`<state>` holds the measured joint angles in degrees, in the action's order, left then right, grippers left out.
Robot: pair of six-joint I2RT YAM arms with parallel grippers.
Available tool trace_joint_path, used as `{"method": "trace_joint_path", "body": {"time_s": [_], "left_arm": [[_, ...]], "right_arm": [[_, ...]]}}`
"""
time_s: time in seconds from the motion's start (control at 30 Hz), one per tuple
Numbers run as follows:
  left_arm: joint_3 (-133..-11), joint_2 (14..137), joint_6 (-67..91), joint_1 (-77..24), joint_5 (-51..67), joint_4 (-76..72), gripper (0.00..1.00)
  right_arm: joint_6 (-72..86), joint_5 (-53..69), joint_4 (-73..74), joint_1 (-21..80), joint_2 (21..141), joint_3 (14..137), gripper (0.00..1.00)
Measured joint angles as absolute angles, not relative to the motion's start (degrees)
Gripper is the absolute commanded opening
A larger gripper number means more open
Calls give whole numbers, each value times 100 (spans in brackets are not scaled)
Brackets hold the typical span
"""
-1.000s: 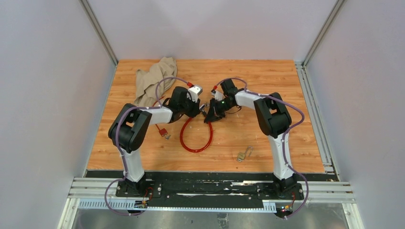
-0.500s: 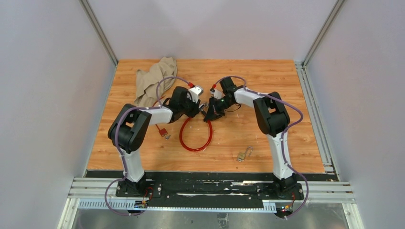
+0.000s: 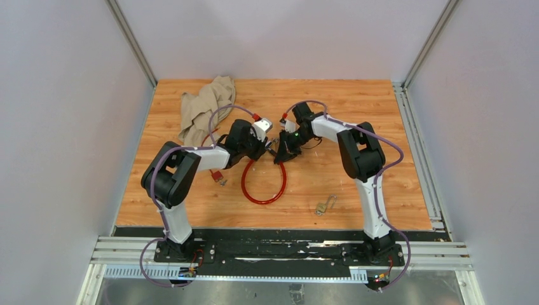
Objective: Lock with the key
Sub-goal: Lock the lock.
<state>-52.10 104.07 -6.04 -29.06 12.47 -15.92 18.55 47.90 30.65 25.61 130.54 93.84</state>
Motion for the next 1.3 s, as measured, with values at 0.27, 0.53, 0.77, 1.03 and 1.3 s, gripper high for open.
{"method": "trace_joint_path", "body": {"time_s": [0.27,0.53,0.77,1.03,1.3], "left_arm": [[-5155,10412,-388,-2902,1177,-1739,0],[-5096,10409,-364,-3087,906,-1855,0],[-5096,10405,-320,-3164,652,-1852,0],[-5109,10379,-294,-3148,637,-1758,0],[-5111,10346,-305,-3000,902,-1678,0]], "right_arm": [[2082,4980,2628,2532,13034,9129,12],[1942,4906,2412,2532,12971,9126,33],[1632,4744,2453,2528,12833,9133,45],[1098,4178,2521,2263,12516,9126,52],[567,3957,2589,2082,12466,9135,47]]}}
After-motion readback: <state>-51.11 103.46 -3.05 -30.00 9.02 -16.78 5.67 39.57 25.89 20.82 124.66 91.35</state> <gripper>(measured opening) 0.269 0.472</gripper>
